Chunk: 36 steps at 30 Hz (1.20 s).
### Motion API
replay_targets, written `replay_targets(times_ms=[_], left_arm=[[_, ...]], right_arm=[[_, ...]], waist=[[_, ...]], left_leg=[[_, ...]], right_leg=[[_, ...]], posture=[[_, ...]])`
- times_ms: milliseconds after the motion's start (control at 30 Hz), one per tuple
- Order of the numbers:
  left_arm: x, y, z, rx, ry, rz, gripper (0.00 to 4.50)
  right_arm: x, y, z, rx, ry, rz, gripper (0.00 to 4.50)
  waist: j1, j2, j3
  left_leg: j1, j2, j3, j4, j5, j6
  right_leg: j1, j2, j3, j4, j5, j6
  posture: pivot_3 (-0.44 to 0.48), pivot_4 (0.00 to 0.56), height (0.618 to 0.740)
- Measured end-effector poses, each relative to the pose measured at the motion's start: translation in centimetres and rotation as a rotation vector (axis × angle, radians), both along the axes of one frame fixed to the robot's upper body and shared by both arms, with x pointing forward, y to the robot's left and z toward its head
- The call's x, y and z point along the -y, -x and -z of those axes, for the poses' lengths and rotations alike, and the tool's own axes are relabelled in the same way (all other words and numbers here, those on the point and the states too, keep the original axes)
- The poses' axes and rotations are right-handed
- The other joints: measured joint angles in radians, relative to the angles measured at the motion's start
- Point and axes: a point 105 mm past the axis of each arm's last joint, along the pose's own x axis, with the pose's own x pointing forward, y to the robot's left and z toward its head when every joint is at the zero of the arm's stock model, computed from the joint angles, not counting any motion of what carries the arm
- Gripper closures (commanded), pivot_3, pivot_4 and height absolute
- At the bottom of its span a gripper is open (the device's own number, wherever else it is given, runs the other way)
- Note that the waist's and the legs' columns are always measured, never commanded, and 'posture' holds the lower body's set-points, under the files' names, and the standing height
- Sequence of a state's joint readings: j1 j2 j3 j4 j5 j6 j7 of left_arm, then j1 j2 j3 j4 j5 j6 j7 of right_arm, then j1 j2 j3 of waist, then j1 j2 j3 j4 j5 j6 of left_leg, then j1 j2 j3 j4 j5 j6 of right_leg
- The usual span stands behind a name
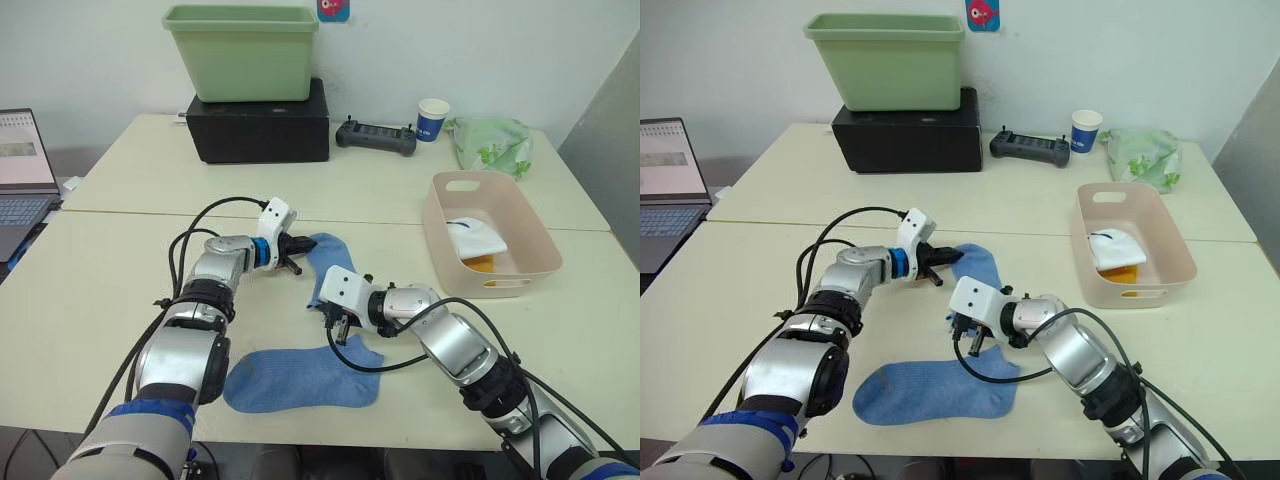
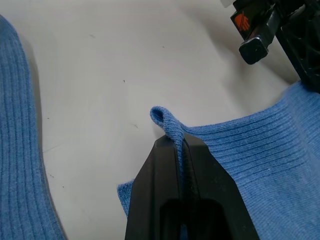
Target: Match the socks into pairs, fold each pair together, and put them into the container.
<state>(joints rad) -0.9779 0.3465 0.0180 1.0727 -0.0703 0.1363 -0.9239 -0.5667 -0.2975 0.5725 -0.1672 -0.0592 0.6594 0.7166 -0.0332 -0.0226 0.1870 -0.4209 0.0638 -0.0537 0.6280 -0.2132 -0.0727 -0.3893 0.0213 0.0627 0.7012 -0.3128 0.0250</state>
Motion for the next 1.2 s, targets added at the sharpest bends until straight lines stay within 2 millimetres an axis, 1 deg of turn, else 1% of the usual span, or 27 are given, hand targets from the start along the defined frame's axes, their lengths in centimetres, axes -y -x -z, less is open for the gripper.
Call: replay_targets(times_ms=[67, 167, 233, 300, 400, 433, 500, 667, 767, 900, 1067, 1133, 1167, 1200], left_arm=[[-0.2, -0.1, -0.7, 0.038, -0.009, 0.000, 3.27], [-0.9, -0.3, -3.1, 0.124, -0.030, 0.007, 2.30], [-1.0, -0.5, -3.9, 0.144, -0.032, 0.010, 1.66], [-0.6, -0.4, -3.7, 0.129, -0.042, 0.032, 1.01], [0.4, -0.4, -2.0, 0.072, -0.068, 0.051, 0.09], [0.6, -0.4, -1.4, 0.060, -0.081, 0.050, 0.01], [0.9, -0.7, -0.9, 0.064, -0.114, 0.027, 0.01], [1.8, -1.1, -0.8, 0.090, -0.186, 0.036, 0.01], [2.5, -1.0, 0.0, 0.073, -0.201, 0.050, 0.64], [2.5, -0.9, 0.0, 0.061, -0.201, 0.055, 1.88], [1.3, -1.0, 0.0, 0.045, -0.205, 0.027, 3.57], [0.8, -0.9, 0.0, 0.034, -0.191, 0.015, 4.18], [0.4, -0.8, 0.0, 0.030, -0.172, 0.006, 4.49], [0.1, -0.7, 0.0, 0.025, -0.160, -0.001, 4.49]], right_arm=[[0.0, 0.0, -0.1, 0.007, 0.000, -0.006, 4.50], [0.3, 0.0, 0.0, 0.013, 0.009, -0.012, 4.50], [0.5, -0.1, 0.0, 0.014, 0.016, -0.015, 4.50], [0.5, 0.0, 0.0, 0.016, 0.016, -0.022, 4.50], [0.4, 0.0, -0.1, 0.020, 0.014, -0.029, 4.50], [0.4, 0.1, -0.1, 0.021, 0.013, -0.031, 4.50], [0.4, 0.1, -0.1, 0.021, 0.015, -0.033, 4.50], [0.5, 0.0, -0.1, 0.025, 0.021, -0.032, 4.50], [0.6, 0.0, -0.1, 0.033, 0.026, -0.030, 4.50], [0.6, -0.1, -0.2, 0.053, 0.029, -0.034, 4.50], [1.1, 0.0, -0.5, 0.112, 0.041, -0.099, 4.50], [1.4, 0.2, -0.6, 0.143, 0.052, -0.151, 4.50], [1.7, 0.4, -0.7, 0.178, 0.064, -0.205, 4.50], [2.0, 0.5, -0.6, 0.193, 0.075, -0.225, 4.50]], waist=[[0.000, 0.000, 0.000], [0.000, 0.000, 0.000], [0.000, 0.000, 0.000], [0.001, 0.000, 0.000], [0.001, 0.000, 0.000], [0.001, 0.000, 0.000], [0.001, 0.000, 0.000], [0.001, 0.000, 0.000], [0.001, 0.000, 0.000], [0.001, 0.000, 0.000], [-0.002, 0.000, 0.000], [-0.003, 0.000, 0.000], [-0.004, 0.000, 0.000], [-0.006, 0.000, 0.000]], left_leg=[[0.000, 0.000, 0.000, 0.000, 0.000, 0.000], [0.000, 0.000, 0.000, 0.000, 0.000, 0.000], [0.000, 0.000, 0.000, 0.000, 0.000, 0.000], [0.000, 0.000, 0.000, 0.000, 0.000, 0.000], [0.000, -0.001, 0.000, 0.001, 0.000, 0.000], [0.000, -0.001, 0.000, 0.001, 0.000, 0.000], [0.000, -0.001, 0.000, 0.001, 0.000, 0.000], [0.000, -0.001, 0.000, 0.000, 0.000, 0.000], [0.000, -0.001, 0.000, 0.000, 0.000, 0.000], [0.001, -0.001, 0.000, 0.001, 0.000, 0.000], [0.002, -0.001, 0.000, 0.001, 0.000, 0.000], [0.003, -0.001, 0.001, 0.001, 0.000, 0.000], [0.003, -0.001, 0.001, 0.001, 0.000, 0.000], [0.003, 0.000, 0.001, 0.001, 0.000, 0.000]], right_leg=[[0.000, 0.000, 0.000, 0.000, 0.000, 0.000], [0.000, 0.000, 0.000, 0.000, 0.000, 0.000], [0.000, 0.000, 0.000, 0.000, 0.000, 0.000], [0.000, 0.000, 0.000, 0.000, 0.000, 0.000], [0.000, 0.000, 0.000, 0.000, 0.000, 0.000], [0.000, 0.000, 0.000, 0.000, 0.000, 0.000], [0.000, 0.000, 0.000, 0.000, 0.000, 0.000], [0.000, 0.000, 0.000, 0.000, 0.000, 0.000], [0.000, 0.000, 0.000, 0.000, 0.000, 0.000], [0.000, 0.000, 0.000, 0.002, 0.000, 0.000], [0.001, 0.000, 0.000, 0.004, -0.001, 0.001], [0.001, 0.000, 0.001, 0.004, -0.001, 0.002], [0.001, 0.000, 0.001, 0.004, -0.001, 0.002], [0.001, 0.000, 0.001, 0.004, -0.001, 0.002]], posture=[[0.000, 0.150, 0.730], [0.000, 0.150, 0.730], [0.000, 0.150, 0.730], [0.000, 0.150, 0.730], [0.000, 0.150, 0.730], [0.000, 0.150, 0.730], [0.000, 0.150, 0.730], [0.000, 0.150, 0.730], [0.000, 0.150, 0.730], [0.000, 0.150, 0.730], [0.000, 0.150, 0.730], [0.000, 0.150, 0.730], [0.000, 0.150, 0.730], [0.000, 0.150, 0.730]])
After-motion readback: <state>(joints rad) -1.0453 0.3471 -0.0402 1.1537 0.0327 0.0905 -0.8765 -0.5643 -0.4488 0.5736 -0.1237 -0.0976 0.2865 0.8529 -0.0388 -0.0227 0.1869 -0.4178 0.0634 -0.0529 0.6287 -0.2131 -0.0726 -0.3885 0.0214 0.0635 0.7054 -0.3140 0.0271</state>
